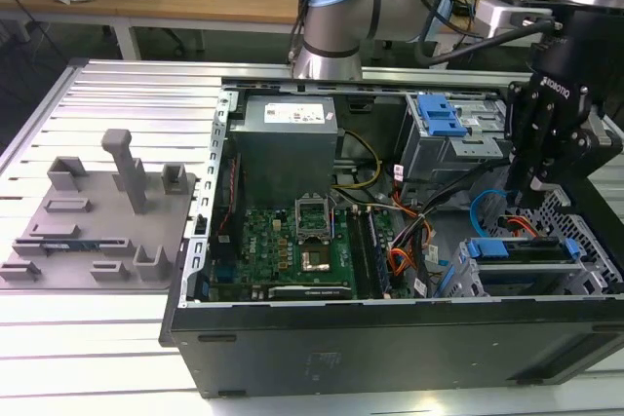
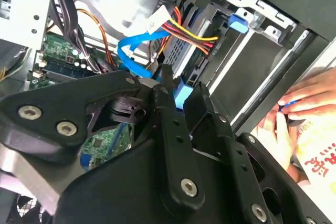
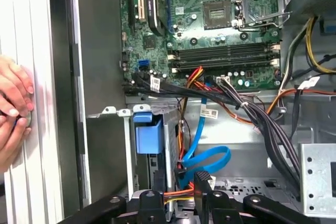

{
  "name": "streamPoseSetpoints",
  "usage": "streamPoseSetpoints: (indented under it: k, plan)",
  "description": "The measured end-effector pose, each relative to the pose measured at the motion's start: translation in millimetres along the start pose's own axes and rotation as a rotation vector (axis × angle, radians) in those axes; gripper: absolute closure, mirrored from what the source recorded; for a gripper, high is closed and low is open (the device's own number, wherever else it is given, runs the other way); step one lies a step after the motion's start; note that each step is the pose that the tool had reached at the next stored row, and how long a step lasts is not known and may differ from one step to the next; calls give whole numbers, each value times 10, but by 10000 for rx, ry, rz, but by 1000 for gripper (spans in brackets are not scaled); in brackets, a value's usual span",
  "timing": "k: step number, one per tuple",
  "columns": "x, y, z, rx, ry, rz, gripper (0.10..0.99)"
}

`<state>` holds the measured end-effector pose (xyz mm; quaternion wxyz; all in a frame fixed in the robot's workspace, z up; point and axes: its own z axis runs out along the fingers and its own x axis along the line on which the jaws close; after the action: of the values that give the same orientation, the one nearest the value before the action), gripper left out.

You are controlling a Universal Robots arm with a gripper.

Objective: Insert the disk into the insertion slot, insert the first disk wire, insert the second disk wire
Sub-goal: 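Insert the second disk wire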

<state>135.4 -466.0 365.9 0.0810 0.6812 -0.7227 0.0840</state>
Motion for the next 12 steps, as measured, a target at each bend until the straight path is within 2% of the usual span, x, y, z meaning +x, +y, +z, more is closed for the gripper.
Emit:
streamPoseSetpoints:
  k: [2,4,6,10,12]
  plan:
    - [-2,3,0,39,78,-63,725]
    - [-9,4,-2,98,217,-250,725]
    - [-24,7,-6,144,316,-415,725]
    - [-102,23,-23,221,412,-707,725]
    - [-122,41,-28,257,538,-857,725]
